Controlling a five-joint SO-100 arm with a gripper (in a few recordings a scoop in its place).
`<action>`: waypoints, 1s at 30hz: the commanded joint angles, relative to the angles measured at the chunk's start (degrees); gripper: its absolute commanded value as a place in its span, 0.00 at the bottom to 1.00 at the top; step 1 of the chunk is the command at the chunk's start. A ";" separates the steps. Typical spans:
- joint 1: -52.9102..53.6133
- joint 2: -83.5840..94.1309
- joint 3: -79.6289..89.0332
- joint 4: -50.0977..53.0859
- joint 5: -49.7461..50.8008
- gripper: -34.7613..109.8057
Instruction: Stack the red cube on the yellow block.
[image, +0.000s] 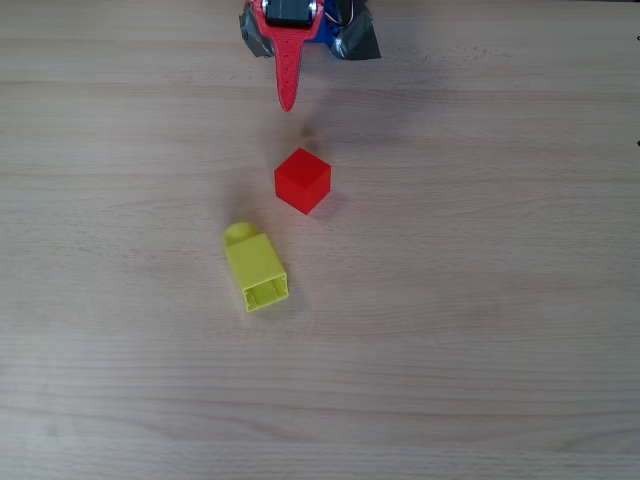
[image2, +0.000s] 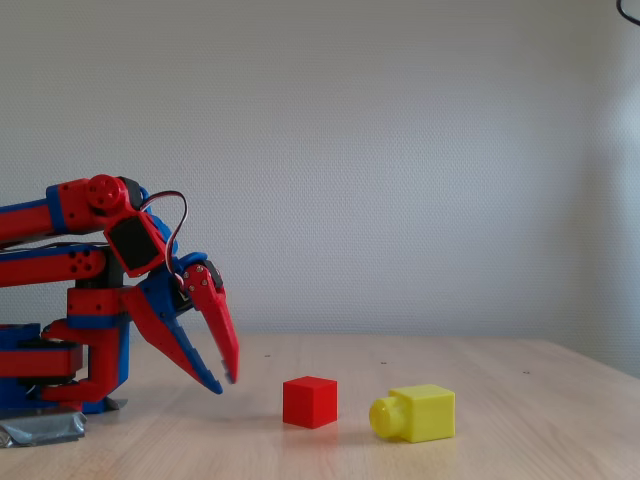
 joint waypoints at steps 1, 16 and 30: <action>1.49 -4.04 -5.45 -3.16 1.05 0.41; 0.44 -40.96 -36.56 -12.39 -8.09 0.48; -1.32 -54.23 -44.12 -10.81 -9.58 0.47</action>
